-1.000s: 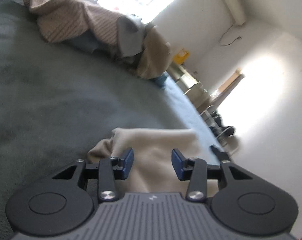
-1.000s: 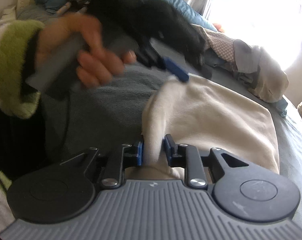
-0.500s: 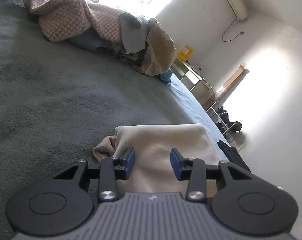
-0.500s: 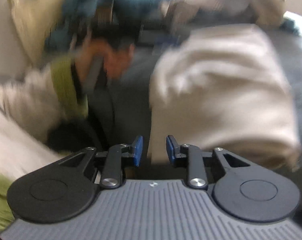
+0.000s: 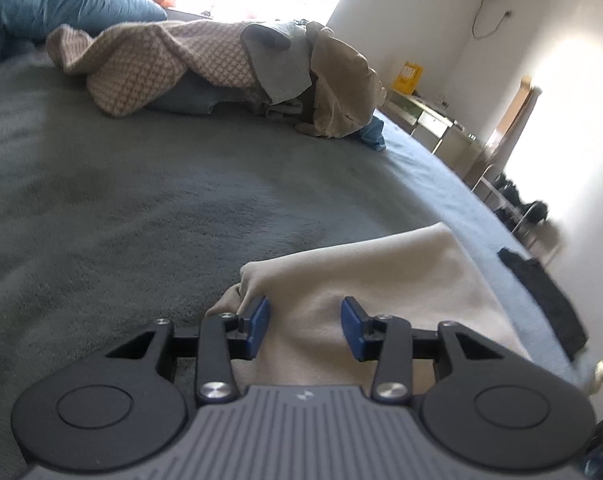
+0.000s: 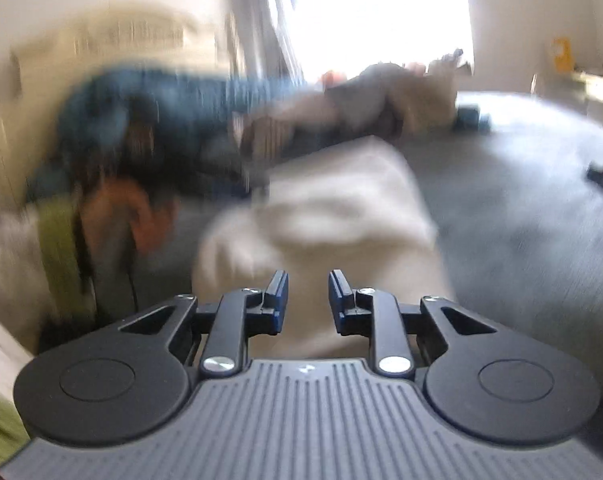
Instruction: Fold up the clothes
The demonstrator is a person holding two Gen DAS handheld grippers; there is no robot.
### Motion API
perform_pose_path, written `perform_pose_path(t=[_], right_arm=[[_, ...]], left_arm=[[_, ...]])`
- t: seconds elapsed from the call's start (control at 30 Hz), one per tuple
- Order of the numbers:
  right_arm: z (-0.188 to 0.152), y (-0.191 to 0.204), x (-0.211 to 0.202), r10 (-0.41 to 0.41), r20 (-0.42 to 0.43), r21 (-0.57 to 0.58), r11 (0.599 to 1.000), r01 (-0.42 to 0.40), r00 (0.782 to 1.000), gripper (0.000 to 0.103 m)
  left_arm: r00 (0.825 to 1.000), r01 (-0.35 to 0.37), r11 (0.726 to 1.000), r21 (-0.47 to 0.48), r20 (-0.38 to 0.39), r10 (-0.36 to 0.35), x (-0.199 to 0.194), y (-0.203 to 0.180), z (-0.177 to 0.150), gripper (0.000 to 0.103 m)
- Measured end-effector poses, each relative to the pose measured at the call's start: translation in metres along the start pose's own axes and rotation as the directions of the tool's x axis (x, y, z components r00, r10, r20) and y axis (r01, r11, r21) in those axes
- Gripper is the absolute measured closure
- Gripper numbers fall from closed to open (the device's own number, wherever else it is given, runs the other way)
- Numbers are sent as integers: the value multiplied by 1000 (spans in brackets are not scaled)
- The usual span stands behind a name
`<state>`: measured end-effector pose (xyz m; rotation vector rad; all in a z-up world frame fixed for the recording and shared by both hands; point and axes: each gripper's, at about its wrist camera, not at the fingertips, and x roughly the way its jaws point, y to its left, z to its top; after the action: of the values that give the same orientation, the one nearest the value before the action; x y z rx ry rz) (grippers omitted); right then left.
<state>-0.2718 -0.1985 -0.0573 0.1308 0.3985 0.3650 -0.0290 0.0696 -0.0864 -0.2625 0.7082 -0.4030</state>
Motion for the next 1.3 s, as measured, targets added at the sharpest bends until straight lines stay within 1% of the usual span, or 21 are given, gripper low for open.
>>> perform_pose_path(t=[0.07, 0.1, 0.17, 0.2, 0.23, 0.33, 0.4, 0.43, 0.5, 0.57, 0.67, 0.77, 0.83, 0.9, 0.97, 1.0, 1.03, 1.07, 1.17, 1.2, 1.3], right_arm=[[9, -14, -5, -32, 63, 15, 999, 31, 998, 86], [8, -20, -2, -58, 63, 10, 998, 58, 996, 87], [-8, -34, 13, -102, -47, -4, 995, 102, 994, 89], [-23, -41, 29, -130, -130, -16, 992, 129, 983, 92], [-35, -46, 39, -142, -172, -20, 990, 141, 975, 94], [-38, -40, 40, -149, -181, -84, 987, 136, 972, 94], [-27, -41, 37, -134, -203, -90, 989, 117, 970, 94], [-17, -43, 32, -131, -192, -89, 989, 116, 973, 95], [3, -48, 19, -127, -165, -87, 990, 114, 978, 93], [30, -53, 12, -112, -91, -88, 991, 104, 989, 93], [67, -57, 26, -49, -7, -100, 994, 48, 999, 93], [91, -56, 65, -41, 10, -169, 985, 43, 999, 93], [103, -55, 98, -5, -14, -206, 979, 2, 1000, 93], [103, -57, 134, 2, -82, -229, 973, -21, 997, 93], [92, -67, 165, -16, -190, -222, 975, -27, 982, 94], [78, -74, 181, -47, -247, -241, 971, -14, 968, 97], [67, -77, 189, -69, -275, -272, 962, -9, 959, 97], [60, -79, 191, -75, -274, -293, 956, -9, 959, 97], [79, -67, 182, -121, -290, -331, 943, 19, 949, 96], [88, -62, 179, -133, -275, -351, 936, 29, 952, 96], [118, -57, 178, -75, -226, -320, 947, -1, 971, 96]], left_arm=[[1000, -15, 1000, 7, 0, 15, 2, -3, 0, 58], [1000, -16, 1000, 5, 0, 16, 2, -4, 0, 58], [1000, -12, 1000, -3, 0, 12, 2, -3, 0, 58], [1000, -7, 1000, -7, -1, 7, 2, -2, 0, 58], [1000, -5, 1000, -8, -2, 5, 2, -2, 0, 58], [1000, -14, 1000, 5, 0, 14, 2, -3, -1, 58], [1000, -14, 1000, 10, 6, 14, 3, -3, -2, 58], [1000, -14, 1000, 11, 9, 14, 3, -2, -2, 58], [1000, -15, 1000, 19, 17, 15, 0, -3, -2, 58], [999, -26, 999, 46, 32, 24, -5, -9, -2, 56], [993, -34, 994, 100, 112, 23, -26, -24, -4, 48], [985, 1, 991, 137, 170, -24, -45, -39, -14, 43], [988, 33, 987, 155, 143, -55, -47, -47, -24, 43], [995, 20, 981, 192, 93, -39, -39, -51, -41, 43], [999, -24, 969, 248, 51, 12, -27, -53, -60, 43], [999, -34, 963, 268, 48, 22, -24, -53, -68, 43], [998, -34, 960, 278, 59, 19, -23, -52, -74, 43], [997, -34, 958, 286, 70, 14, -24, -52, -77, 43], [998, -11, 962, 274, 67, -8, -26, -46, -78, 42], [998, -2, 963, 268, 66, -16, -26, -44, -78, 42], [997, 14, 965, 261, 72, -34, -28, -40, -82, 42]])
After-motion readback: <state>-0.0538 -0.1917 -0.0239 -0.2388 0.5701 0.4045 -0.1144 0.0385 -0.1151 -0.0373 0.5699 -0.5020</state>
